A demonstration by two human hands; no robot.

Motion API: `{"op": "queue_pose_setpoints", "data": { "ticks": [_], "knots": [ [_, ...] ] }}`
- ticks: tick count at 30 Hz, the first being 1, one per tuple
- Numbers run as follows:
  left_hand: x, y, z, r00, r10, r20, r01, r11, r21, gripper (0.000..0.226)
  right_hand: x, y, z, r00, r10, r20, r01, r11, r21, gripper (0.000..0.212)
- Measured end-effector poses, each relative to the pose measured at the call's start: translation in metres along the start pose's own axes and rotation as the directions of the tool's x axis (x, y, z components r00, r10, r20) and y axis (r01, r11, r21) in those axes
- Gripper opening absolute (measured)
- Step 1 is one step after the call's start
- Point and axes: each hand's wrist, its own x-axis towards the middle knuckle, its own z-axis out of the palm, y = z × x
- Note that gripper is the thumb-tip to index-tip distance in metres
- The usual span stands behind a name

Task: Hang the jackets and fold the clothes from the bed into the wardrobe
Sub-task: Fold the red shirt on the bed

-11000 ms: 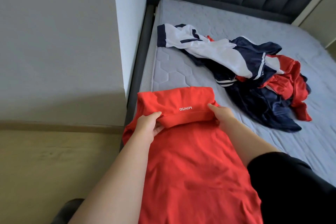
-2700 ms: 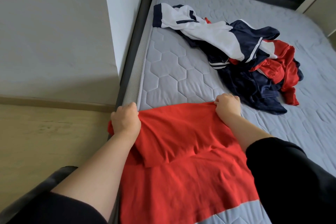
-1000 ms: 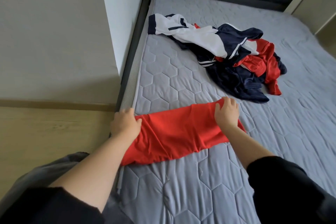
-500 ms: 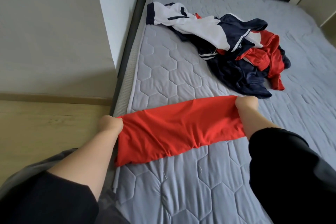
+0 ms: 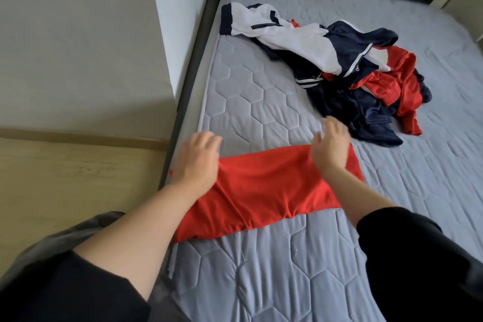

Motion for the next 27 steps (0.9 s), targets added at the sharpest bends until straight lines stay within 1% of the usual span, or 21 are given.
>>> {"op": "queue_pose_setpoints", "data": {
  "ticks": [1,2,4,5,6,7,8,9,10,11,13,15,17,18,19,20,21,22,24,26,27],
  "knots": [
    [-0.001,0.012,0.006,0.989,0.134,0.06,-0.134,0.991,0.005,0.041,-0.014,-0.015,0.006,0.989,-0.146,0.034,0.143,0.986,0.083,0.039],
    [-0.006,0.023,0.012,0.967,0.165,0.194,-0.172,0.985,0.019,0.051,-0.027,-0.026,0.013,0.958,-0.27,0.099,0.256,0.957,0.139,0.041],
    [-0.025,0.027,0.028,0.885,0.045,0.463,-0.097,0.991,0.089,0.065,-0.046,-0.031,0.028,0.847,-0.425,0.319,0.408,0.905,0.121,0.044],
    [-0.034,0.021,0.035,0.839,-0.031,0.543,-0.049,0.99,0.133,0.068,-0.051,-0.022,0.034,0.804,-0.417,0.423,0.432,0.899,0.065,0.045],
    [-0.041,0.013,0.037,0.797,-0.09,0.597,-0.007,0.987,0.158,0.069,-0.053,-0.007,0.035,0.8,-0.338,0.495,0.392,0.92,-0.005,0.045],
    [-0.044,0.005,0.038,0.775,-0.129,0.618,0.024,0.984,0.175,0.071,-0.053,0.009,0.033,0.826,-0.21,0.524,0.288,0.955,-0.071,0.045],
    [-0.044,-0.003,0.037,0.772,-0.159,0.615,0.048,0.98,0.193,0.073,-0.052,0.024,0.029,0.856,-0.066,0.512,0.148,0.981,-0.122,0.045],
    [-0.042,-0.01,0.036,0.772,-0.188,0.607,0.072,0.975,0.211,0.075,-0.05,0.035,0.025,0.869,0.064,0.491,0.019,0.986,-0.163,0.046],
    [-0.04,-0.016,0.035,0.764,-0.218,0.607,0.098,0.969,0.225,0.078,-0.046,0.041,0.022,0.863,0.143,0.486,-0.045,0.977,-0.208,0.048],
    [-0.038,-0.02,0.035,0.753,-0.237,0.614,0.115,0.966,0.231,0.082,-0.041,0.042,0.02,0.854,0.156,0.497,-0.027,0.966,-0.257,0.052],
    [-0.031,-0.022,0.036,0.751,-0.23,0.619,0.112,0.968,0.224,0.088,-0.03,0.033,0.02,0.832,0.054,0.553,0.137,0.944,-0.299,0.068],
    [-0.019,-0.02,0.034,0.77,-0.201,0.605,0.098,0.975,0.199,0.094,-0.02,0.017,0.017,0.753,-0.07,0.654,0.29,0.928,-0.234,0.086],
    [-0.005,-0.022,0.029,0.779,-0.19,0.597,0.128,0.981,0.145,0.095,-0.014,0.002,0.017,0.633,-0.101,0.768,0.367,0.912,-0.182,0.086],
    [0.001,-0.024,0.025,0.771,-0.187,0.609,0.154,0.982,0.107,0.09,-0.012,-0.005,0.016,0.579,-0.082,0.811,0.413,0.887,-0.206,0.081],
    [0.005,-0.026,0.019,0.755,-0.175,0.632,0.166,0.983,0.074,0.079,-0.008,-0.011,0.014,0.549,-0.057,0.834,0.463,0.852,-0.246,0.074],
    [0.007,-0.028,0.013,0.738,-0.152,0.657,0.163,0.986,0.045,0.062,-0.003,-0.017,0.011,0.544,-0.036,0.838,0.5,0.816,-0.289,0.065],
    [0.008,-0.029,0.007,0.726,-0.134,0.674,0.152,0.988,0.032,0.042,0.002,-0.02,0.007,0.557,-0.025,0.83,0.527,0.783,-0.33,0.055],
    [0.01,-0.029,-0.001,0.727,-0.122,0.676,0.145,0.989,0.023,0.03,0.006,-0.023,0.002,0.582,-0.026,0.813,0.544,0.756,-0.365,0.047],
    [0.013,-0.028,-0.016,0.76,-0.126,0.637,0.141,0.99,0.028,0.034,0.007,-0.026,-0.01,0.653,-0.061,0.755,0.547,0.727,-0.415,0.038],
    [0.018,-0.021,-0.031,0.84,-0.132,0.526,0.126,0.991,0.047,0.034,0.006,-0.025,-0.024,0.727,-0.115,0.677,0.511,0.749,-0.421,0.026],
    [0.022,-0.017,-0.039,0.885,-0.123,0.45,0.106,0.992,0.063,0.028,0.006,-0.024,-0.033,0.766,-0.13,0.63,0.469,0.783,-0.408,0.018]
  ]
}}
